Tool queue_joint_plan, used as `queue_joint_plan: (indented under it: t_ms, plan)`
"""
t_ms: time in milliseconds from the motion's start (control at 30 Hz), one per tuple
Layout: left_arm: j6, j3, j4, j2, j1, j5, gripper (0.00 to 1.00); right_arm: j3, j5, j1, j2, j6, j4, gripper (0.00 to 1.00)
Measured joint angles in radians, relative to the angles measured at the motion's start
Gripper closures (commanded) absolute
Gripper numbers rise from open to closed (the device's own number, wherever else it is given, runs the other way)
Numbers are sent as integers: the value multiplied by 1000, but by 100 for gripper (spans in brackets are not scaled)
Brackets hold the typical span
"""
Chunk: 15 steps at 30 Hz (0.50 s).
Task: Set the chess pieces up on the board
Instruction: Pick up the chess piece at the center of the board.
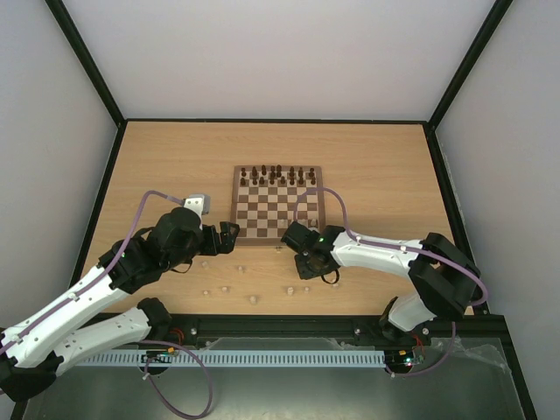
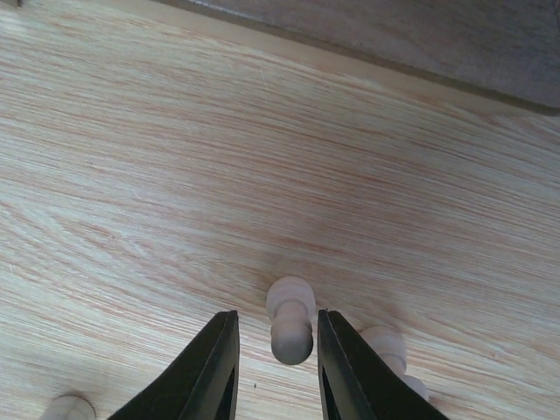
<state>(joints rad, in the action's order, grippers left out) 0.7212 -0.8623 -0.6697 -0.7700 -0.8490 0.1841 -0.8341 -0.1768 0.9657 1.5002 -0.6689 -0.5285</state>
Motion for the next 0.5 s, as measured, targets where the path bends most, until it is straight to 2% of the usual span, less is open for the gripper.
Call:
queue_joint_plan:
  t_ms: [300, 500]
  plan:
    - [0, 0, 5, 0, 0, 0, 1, 1, 1, 0, 14, 9, 4, 88]
    - [0, 0, 4, 10, 0, 6, 1, -18, 1, -3, 14, 15, -7, 91]
